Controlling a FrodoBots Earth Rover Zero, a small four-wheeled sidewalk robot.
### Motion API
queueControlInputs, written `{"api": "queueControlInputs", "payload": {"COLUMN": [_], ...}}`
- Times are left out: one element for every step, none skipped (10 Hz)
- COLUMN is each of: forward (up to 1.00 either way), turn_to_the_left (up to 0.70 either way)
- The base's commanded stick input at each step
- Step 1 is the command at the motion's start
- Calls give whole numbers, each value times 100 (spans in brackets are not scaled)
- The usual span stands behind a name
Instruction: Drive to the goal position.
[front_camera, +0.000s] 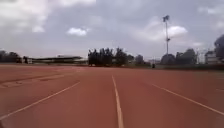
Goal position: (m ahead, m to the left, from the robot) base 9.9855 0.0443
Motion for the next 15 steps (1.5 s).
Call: {"api": "queueControlInputs", "payload": {"forward": [45,45,45,45,45,45,45,45,45,45,45,45,45,45,45], "turn_to_the_left": [0,0,0,0,0,0,0,0,0,0,0,0,0,0,0]}}
